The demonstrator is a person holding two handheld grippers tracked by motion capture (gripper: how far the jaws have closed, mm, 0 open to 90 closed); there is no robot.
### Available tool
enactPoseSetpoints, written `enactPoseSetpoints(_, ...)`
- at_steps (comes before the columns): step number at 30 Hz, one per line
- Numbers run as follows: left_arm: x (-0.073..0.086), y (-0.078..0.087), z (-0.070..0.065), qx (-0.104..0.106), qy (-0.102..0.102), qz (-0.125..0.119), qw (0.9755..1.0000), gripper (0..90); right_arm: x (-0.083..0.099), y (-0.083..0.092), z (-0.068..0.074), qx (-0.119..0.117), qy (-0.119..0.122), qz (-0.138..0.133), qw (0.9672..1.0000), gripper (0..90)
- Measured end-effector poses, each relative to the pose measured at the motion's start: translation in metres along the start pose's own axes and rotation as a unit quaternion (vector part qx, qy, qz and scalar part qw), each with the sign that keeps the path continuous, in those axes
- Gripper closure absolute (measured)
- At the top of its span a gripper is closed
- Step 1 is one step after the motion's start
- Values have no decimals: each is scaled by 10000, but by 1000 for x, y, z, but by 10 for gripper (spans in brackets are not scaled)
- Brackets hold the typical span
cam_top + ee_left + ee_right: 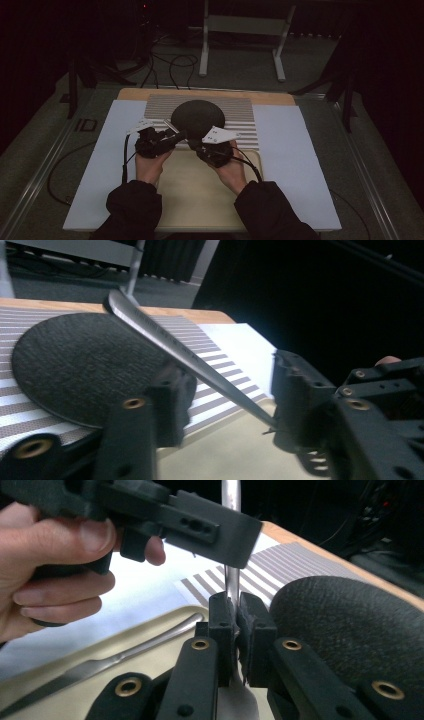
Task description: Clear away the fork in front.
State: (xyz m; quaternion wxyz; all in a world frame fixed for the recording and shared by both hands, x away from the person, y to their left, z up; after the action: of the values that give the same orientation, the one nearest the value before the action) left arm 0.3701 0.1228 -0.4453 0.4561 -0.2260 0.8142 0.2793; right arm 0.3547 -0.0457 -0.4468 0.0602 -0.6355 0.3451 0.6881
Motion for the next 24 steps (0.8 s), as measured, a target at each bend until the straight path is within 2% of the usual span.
enactPoseSetpoints(4, 0, 0, -2, 116, 73, -45, 9999, 702, -2, 0, 4, 81, 90, -46, 9999, 863)
enactPoseSetpoints(6, -2, 2, -3, 321, 182, -163, 9992, 792, -3, -1, 5, 114, 118, -75, 9998, 862)
enactPoseSetpoints(7, -3, 2, -5, 292, 165, -180, 9993, 843, -3, -2, 6, 124, 170, -42, 9998, 865)
enactPoseSetpoints(8, -4, 2, -7, 168, 43, -152, 9997, 856, -3, -4, 7, 102, 192, 27, 9998, 806)
enactPoseSetpoints(9, -4, 2, -7, 168, 43, -152, 9997, 854, -3, -4, 7, 102, 192, 27, 9998, 806)
enactPoseSetpoints(10, -4, 3, -8, 176, -24, -124, 9998, 854, -2, -5, 9, -7, 177, 74, 9998, 719)
enactPoseSetpoints(11, -4, 3, -8, 176, -24, -124, 9998, 865, -2, -5, 9, -7, 177, 74, 9998, 719)
enactPoseSetpoints(12, -6, 4, -9, 155, -56, -87, 9998, 871, 0, -8, 13, -85, 319, 231, 9992, 490)
enactPoseSetpoints(13, -6, 5, -9, 173, -47, -86, 9998, 871, 1, -8, 13, -85, 380, 268, 9989, 451)
enactPoseSetpoints(16, -7, 7, -8, 105, -103, -52, 9999, 872, 3, -6, 9, -53, 196, 325, 9993, 341)
enactPoseSetpoints(18, -7, 8, -7, 98, -102, -37, 9999, 872, 5, -5, 4, -25, 77, 368, 9993, 327)
enactPoseSetpoints(21, -7, 9, -8, 118, -134, -34, 9998, 871, 7, -2, -3, 29, 62, 386, 9992, 284)
enactPoseSetpoints(24, -8, 10, -8, 129, -141, -33, 9998, 872, 11, 4, -13, 71, -112, 374, 9992, 235)
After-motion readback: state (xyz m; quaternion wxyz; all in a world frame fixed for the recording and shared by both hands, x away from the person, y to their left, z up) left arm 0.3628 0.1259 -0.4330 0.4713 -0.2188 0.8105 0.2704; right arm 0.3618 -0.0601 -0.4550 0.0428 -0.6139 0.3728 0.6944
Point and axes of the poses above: each handheld gripper's, and its own axes: y roughly backward along the jaws, x roughly out of its underside, z roughly to its left, the point moved 4 cm from there along -y, roughly forward along the jaws, and after that the axes turned 1 degree about -z, right-handed, at the moved point
